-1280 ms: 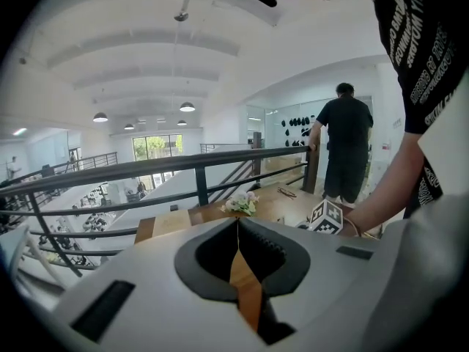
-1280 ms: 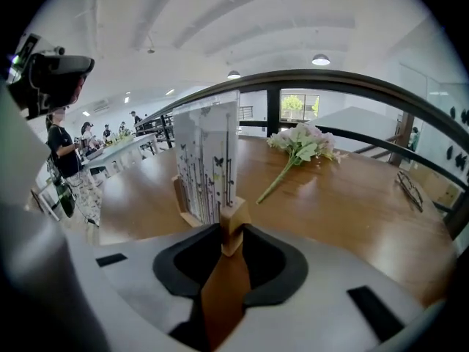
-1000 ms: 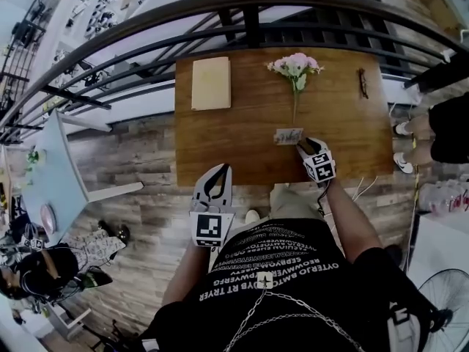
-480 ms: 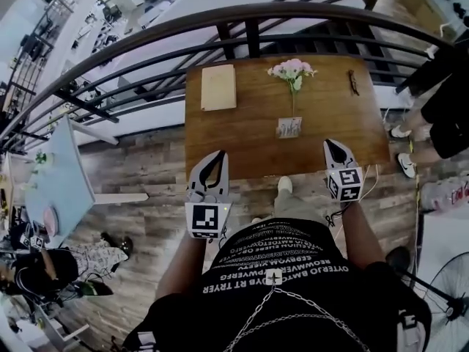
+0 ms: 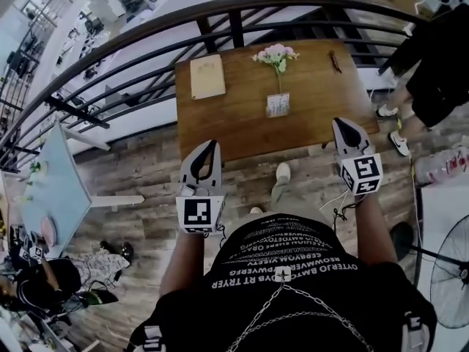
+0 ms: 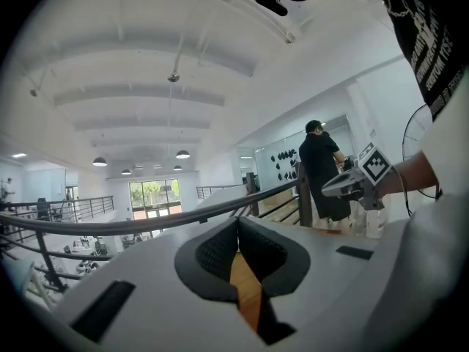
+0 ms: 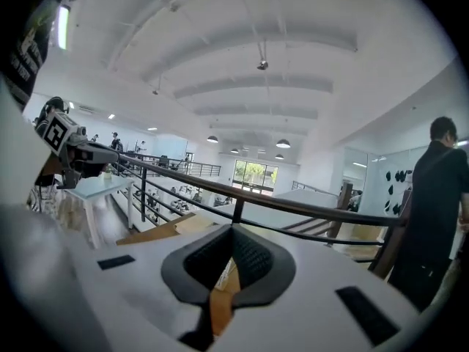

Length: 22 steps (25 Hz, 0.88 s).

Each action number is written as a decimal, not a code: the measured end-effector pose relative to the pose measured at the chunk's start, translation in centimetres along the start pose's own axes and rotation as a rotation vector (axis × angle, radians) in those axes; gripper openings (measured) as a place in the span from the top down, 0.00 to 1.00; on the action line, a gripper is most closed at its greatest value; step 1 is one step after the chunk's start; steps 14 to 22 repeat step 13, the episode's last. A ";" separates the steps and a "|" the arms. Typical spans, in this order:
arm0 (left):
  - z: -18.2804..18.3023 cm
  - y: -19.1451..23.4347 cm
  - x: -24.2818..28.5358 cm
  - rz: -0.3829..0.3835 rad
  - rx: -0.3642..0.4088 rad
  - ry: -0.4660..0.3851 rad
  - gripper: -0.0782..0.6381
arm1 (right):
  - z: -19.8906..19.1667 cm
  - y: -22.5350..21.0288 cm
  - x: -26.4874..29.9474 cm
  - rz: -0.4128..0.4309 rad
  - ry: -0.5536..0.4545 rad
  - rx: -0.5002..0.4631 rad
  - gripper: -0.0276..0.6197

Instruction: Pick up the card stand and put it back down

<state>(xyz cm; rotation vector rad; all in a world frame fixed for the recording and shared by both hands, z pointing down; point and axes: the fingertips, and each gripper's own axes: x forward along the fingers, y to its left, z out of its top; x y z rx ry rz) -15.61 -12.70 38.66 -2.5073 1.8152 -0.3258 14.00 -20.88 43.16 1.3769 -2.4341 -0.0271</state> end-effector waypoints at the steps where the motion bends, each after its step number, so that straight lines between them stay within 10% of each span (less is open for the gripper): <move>1: 0.0 -0.2 -0.1 -0.005 -0.005 -0.005 0.85 | 0.1 0.1 -0.4 -0.004 0.005 -0.007 0.94; 22: 0.9 -6.8 3.2 -0.057 0.002 0.040 0.85 | -2.7 -3.3 -5.8 -0.010 0.058 -0.014 0.94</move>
